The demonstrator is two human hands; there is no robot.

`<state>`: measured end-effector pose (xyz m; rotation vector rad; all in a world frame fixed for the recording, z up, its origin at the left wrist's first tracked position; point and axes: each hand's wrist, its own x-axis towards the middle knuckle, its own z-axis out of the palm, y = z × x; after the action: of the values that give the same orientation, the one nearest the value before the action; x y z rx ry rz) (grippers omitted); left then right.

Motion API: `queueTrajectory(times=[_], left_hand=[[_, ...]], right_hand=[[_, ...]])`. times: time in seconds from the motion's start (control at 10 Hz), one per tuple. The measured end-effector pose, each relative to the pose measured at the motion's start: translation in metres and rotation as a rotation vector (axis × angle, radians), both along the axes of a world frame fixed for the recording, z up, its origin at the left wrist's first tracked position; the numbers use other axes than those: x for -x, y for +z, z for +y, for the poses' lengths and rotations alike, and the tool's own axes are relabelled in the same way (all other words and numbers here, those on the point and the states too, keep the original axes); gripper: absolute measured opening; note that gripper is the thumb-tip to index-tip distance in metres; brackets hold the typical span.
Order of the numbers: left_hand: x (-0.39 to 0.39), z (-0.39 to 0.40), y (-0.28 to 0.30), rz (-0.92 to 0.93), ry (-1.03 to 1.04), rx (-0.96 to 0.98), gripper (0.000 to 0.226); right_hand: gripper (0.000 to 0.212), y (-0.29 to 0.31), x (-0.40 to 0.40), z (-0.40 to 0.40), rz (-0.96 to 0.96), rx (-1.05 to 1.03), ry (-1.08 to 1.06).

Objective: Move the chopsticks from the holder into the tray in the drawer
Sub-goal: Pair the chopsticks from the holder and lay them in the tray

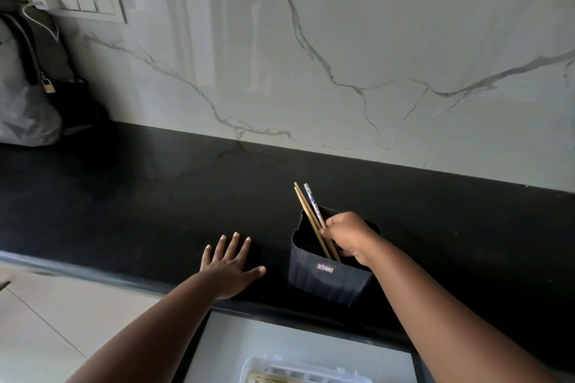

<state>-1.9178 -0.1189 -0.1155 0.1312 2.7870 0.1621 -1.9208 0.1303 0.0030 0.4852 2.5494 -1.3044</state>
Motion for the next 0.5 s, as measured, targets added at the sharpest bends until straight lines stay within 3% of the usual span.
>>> queueTrajectory(times=[0.1,0.3,0.5], left_hand=[[0.0018,-0.0013,-0.0010,0.002,-0.004,0.000,0.089],[0.0019,-0.0013,-0.0015,-0.003,-0.005,0.000,0.089],[0.0011,-0.0016,0.0003,-0.003,-0.006,-0.007,0.088]], right_hand=[[0.013,-0.0009,0.0019,0.0012,-0.033,0.062,0.006],[0.031,-0.0018,0.0031,0.0063,-0.056,0.168,-0.012],[0.023,-0.0001,-0.0003,0.0036,0.007,0.137,-0.007]])
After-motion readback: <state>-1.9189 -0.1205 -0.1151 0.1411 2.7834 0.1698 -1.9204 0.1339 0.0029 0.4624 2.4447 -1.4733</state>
